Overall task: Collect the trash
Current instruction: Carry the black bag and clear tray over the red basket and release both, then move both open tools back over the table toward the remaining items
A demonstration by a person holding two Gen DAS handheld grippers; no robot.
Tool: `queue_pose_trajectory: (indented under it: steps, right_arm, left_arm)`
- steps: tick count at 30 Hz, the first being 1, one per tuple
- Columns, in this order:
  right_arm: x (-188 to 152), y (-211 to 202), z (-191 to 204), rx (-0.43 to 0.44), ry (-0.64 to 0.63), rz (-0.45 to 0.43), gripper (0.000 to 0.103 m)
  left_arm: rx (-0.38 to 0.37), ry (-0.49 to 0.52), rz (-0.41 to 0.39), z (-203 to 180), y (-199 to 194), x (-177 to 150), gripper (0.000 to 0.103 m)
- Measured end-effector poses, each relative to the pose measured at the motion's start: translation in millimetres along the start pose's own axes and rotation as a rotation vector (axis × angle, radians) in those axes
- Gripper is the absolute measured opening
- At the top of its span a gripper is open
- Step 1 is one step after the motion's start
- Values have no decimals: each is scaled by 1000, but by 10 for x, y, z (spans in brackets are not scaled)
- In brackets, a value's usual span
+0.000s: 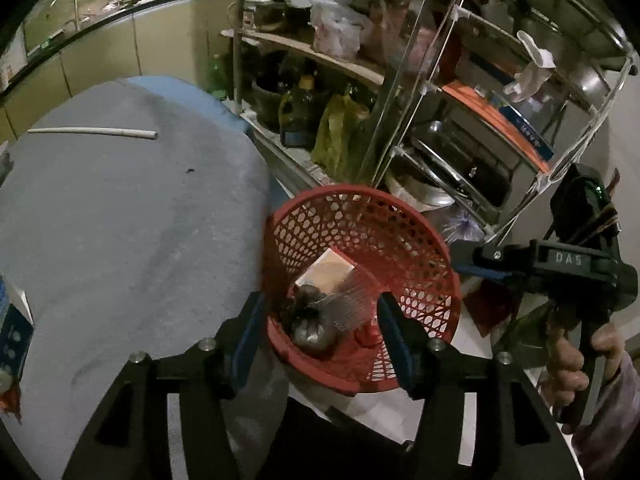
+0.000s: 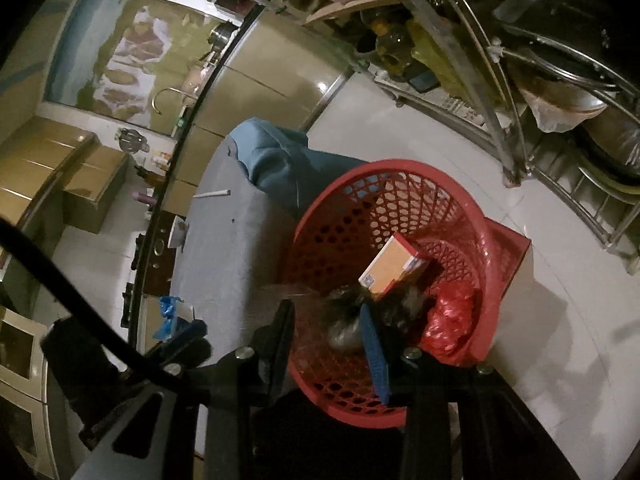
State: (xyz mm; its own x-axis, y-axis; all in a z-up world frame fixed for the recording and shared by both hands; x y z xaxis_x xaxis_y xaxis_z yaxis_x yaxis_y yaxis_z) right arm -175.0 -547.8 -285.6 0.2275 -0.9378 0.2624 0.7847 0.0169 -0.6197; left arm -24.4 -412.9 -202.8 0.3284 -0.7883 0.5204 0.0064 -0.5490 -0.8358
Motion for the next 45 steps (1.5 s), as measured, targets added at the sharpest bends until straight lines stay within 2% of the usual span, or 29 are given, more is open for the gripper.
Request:
queue_pose_trajectory:
  steps: [5, 9, 13, 20, 26, 30, 34, 39, 41, 45]
  right_arm:
    - [95, -70, 1, 14, 15, -36, 37]
    - [73, -17, 131, 29, 0, -32, 37]
    - [-47, 133, 408, 54, -46, 4, 37]
    - [-291, 472, 1036, 86, -167, 83, 37]
    - [-594, 796, 1490, 104, -257, 167, 37]
    - [-805, 984, 1666, 108, -295, 217, 37]
    - [-946, 1107, 1730, 105, -313, 250, 37]
    - [-1010, 1183, 1720, 89, -312, 270, 37]
    - [-1004, 1194, 1709, 83, -309, 272, 37]
    - [-973, 1189, 1681, 79, -300, 270, 37]
  left_arm:
    - [50, -41, -25, 283, -245, -157, 61]
    - [109, -120, -22, 630, -500, -481, 62]
    - [162, -176, -36, 869, -734, -749, 62]
    - [272, -259, -111, 1268, -1179, -1120, 63]
    - [344, -400, -138, 1838, -1507, -1605, 63]
    - [381, -500, -162, 2238, -1680, -1785, 63]
    - [404, -574, -203, 2594, -1807, -1759, 68]
    - [382, -656, -264, 2896, -1818, -1523, 68]
    - [367, -654, -286, 2937, -1774, -1400, 68]
    - [374, -609, -275, 2982, -1567, -1167, 68]
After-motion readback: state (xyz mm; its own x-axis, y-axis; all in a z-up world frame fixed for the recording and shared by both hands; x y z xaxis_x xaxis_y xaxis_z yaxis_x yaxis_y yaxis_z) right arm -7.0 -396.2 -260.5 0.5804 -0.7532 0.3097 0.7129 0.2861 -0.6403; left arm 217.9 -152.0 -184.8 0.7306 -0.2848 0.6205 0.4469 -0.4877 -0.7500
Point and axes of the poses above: each gripper's, at about its wrist camera, not at the fingertips, and y roughly the way its jaws point, z to its left, x to its top, the point moved 8 cm from there along y, roughly the way its jaws point
